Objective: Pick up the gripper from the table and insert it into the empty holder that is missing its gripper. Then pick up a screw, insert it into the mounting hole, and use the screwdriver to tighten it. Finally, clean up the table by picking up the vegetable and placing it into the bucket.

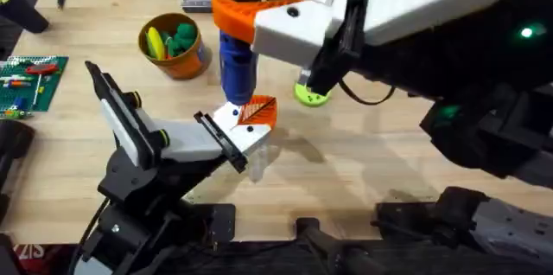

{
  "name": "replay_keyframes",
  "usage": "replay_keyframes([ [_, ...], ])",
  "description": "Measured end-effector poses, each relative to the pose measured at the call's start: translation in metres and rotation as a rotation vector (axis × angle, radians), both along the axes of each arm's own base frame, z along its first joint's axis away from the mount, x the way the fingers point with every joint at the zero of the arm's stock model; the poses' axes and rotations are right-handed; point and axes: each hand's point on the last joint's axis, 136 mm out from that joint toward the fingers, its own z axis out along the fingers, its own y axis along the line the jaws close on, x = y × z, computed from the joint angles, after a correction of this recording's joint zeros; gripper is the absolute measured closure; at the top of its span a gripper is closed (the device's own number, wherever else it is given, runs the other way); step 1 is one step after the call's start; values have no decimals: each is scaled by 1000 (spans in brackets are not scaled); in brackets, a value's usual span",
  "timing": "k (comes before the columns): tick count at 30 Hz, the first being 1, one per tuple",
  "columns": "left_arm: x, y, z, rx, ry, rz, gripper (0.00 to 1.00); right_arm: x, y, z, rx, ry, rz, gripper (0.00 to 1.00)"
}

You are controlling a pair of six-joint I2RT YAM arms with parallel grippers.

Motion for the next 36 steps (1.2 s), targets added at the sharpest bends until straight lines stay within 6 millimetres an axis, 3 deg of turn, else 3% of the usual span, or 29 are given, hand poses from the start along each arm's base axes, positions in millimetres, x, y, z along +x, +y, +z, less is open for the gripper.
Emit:
replay_keyframes([
  [11, 0, 0, 0, 0, 0, 0, 993, 2, 11, -9, -8, 1, 15, 961],
  [36, 0, 0, 0, 0, 0, 0, 993, 0, 9, -5, -11, -48, 4, 961],
])
